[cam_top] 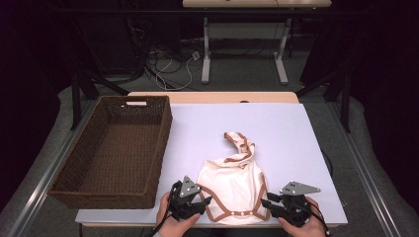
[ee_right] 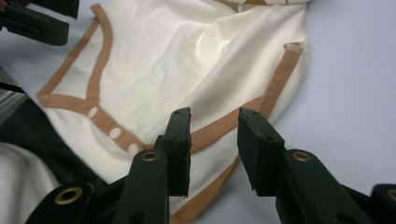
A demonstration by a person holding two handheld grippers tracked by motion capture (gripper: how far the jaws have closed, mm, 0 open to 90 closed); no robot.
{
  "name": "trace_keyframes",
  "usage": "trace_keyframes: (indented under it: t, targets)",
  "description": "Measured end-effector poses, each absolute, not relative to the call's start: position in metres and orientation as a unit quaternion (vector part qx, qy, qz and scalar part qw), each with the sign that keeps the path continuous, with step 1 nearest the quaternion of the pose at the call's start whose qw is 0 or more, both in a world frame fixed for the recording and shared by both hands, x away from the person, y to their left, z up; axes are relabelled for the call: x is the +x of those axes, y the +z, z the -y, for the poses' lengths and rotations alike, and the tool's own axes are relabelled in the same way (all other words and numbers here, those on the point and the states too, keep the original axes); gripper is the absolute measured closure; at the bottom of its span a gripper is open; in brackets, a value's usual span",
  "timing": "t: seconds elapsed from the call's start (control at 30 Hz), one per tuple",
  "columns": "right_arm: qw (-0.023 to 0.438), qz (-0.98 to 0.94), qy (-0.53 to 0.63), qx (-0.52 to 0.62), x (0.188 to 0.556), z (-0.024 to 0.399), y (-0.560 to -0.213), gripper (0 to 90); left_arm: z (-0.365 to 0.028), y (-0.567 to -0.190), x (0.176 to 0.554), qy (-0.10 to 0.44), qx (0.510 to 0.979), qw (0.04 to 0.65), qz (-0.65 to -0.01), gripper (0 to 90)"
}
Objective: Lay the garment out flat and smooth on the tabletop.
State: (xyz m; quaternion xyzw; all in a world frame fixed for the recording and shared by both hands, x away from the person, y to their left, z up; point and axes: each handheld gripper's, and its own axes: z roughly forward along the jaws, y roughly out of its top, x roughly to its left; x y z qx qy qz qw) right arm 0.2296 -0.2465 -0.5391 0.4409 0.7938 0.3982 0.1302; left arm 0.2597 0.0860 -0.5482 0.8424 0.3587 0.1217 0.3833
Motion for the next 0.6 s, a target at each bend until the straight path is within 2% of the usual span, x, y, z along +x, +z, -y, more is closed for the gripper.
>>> trace_keyframes:
  t: [0.37,0.6]
  targets:
    - [0.158,-0.792,0.398,0.436,0.25,0.243,-0.535,63.6,-0.094,-0.554,0.287,0.127,0.824,0.378,-0.403,43.2]
    - [0.177,-0.782,0.408,0.437,0.265,0.241,-0.529,61.8,-0.098,-0.559,0.293,0.095,0.805,0.376,-0.45,54.1]
